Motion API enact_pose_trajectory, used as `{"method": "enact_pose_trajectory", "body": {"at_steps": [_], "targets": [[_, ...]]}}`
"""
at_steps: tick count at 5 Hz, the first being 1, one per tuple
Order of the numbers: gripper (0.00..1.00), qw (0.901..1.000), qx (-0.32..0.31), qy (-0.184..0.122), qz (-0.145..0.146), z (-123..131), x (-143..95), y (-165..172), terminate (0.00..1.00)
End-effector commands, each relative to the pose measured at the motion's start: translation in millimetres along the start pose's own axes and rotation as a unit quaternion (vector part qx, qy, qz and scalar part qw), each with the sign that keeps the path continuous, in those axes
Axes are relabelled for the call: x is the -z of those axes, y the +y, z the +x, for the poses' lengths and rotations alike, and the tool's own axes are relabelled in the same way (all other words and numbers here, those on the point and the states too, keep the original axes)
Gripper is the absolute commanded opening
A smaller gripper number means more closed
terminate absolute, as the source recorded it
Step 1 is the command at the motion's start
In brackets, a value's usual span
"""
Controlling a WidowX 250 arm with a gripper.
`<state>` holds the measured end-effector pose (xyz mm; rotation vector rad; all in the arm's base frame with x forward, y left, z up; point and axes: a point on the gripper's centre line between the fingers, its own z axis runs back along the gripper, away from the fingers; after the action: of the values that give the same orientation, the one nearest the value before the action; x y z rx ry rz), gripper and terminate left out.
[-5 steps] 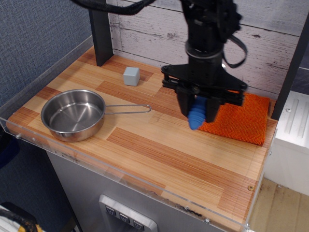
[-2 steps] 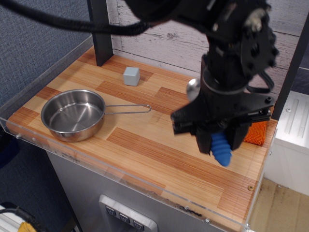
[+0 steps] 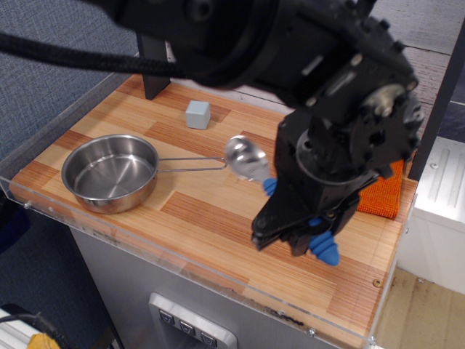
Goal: Move the spatula in front of table
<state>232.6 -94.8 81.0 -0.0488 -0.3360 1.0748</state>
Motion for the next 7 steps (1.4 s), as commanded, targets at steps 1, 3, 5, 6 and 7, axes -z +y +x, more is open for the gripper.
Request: {"method": "enact_pose_trajectory", "body": {"at_steps": [1,3,5,6,7], "targets": [[0.0,0.9974,-0.07,0.002,-0.019,3,15,-1,0.0],[0.0,0.9922,-0.12,0.022,-0.029,7,49,4,0.0],[0.0,0.9834,-0.178,0.03,-0.016,3,68,10,0.0],[0.0,0.975,-0.22,0.027,-0.014,0,64,11,0.0],[1.0,0.9697,-0.242,0.032,-0.003,0,59,11,0.0]]}}
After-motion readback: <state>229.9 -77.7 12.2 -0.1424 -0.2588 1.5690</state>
